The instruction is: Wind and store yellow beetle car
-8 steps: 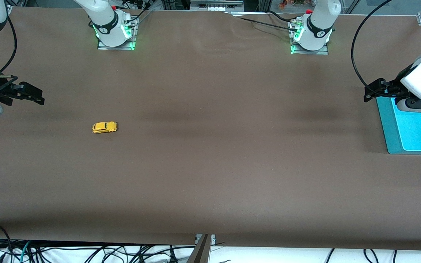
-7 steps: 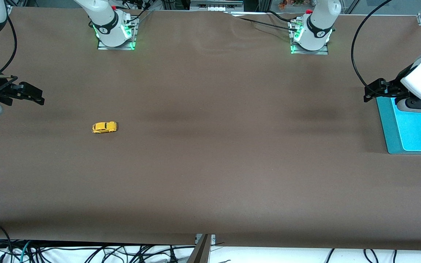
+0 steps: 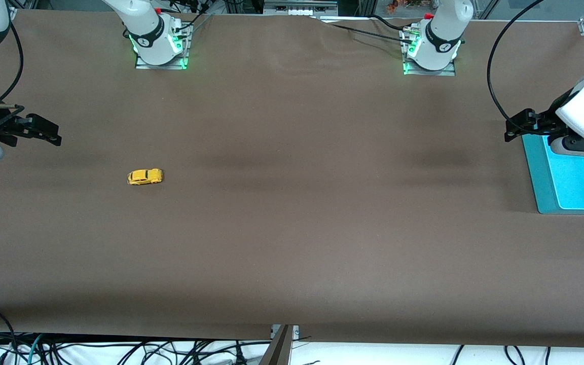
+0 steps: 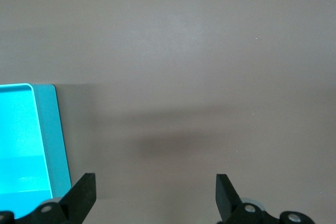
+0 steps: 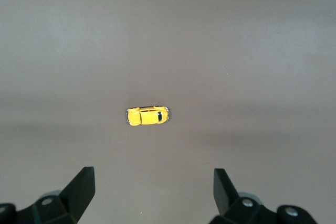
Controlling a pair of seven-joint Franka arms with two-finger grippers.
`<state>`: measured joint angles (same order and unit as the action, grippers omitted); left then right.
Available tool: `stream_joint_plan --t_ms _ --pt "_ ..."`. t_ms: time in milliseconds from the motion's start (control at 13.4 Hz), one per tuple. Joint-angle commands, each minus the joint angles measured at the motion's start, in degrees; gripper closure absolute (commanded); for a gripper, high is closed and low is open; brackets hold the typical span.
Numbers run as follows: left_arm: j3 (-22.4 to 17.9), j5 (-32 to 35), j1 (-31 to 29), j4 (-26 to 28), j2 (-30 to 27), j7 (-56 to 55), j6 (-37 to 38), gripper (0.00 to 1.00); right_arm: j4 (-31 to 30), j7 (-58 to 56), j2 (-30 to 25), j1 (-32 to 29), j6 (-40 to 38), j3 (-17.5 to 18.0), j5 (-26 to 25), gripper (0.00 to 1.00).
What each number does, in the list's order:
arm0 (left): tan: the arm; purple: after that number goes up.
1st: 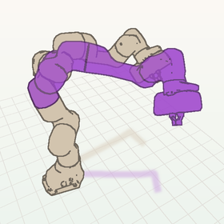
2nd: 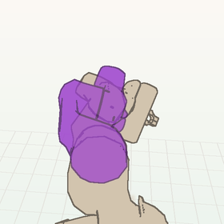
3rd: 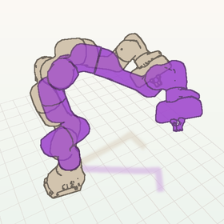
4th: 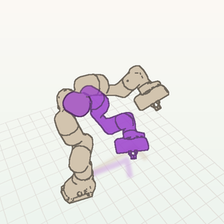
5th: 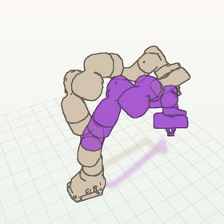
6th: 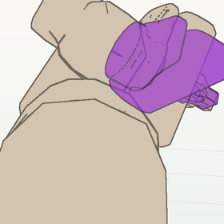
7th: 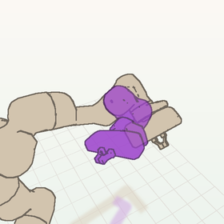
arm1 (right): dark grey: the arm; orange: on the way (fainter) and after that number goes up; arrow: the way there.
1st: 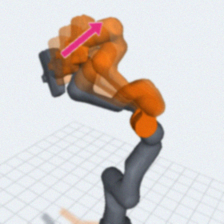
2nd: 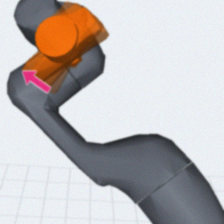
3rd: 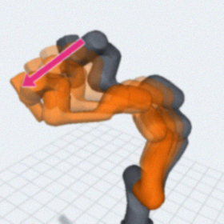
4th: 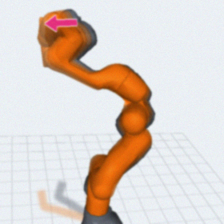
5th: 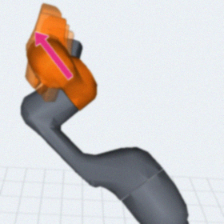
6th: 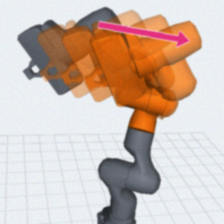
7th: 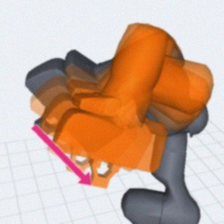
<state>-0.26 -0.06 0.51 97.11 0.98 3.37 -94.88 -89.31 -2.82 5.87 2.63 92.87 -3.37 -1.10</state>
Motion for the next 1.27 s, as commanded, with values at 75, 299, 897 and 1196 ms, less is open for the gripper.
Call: stream_joint_plan --t_ms 75,299,897,1196 --pt "0.43 0.59 -0.43 -1.49 0.61 -0.03 0.58 0.00 0.28 0.62 -0.25 -0.61 -0.15 0.56 -0.40 0.00" --pt "0.43 0.50 -0.43 -1.49 0.61 -0.03 0.58 0.00 0.28 0.71 -0.25 -0.52 -0.23 0.56 -0.22 0.00" --pt "0.43 0.50 -0.51 -1.40 0.60 0.06 1.02 0.00 0.02 0.79 0.54 2.20 -0.76 1.08 -0.22 0.00" --pt "0.43 0.50 -0.51 -1.40 0.61 0.06 0.93 0.00 -0.07 1.06 2.65 6.24 -1.81 1.08 -0.05 0.00"
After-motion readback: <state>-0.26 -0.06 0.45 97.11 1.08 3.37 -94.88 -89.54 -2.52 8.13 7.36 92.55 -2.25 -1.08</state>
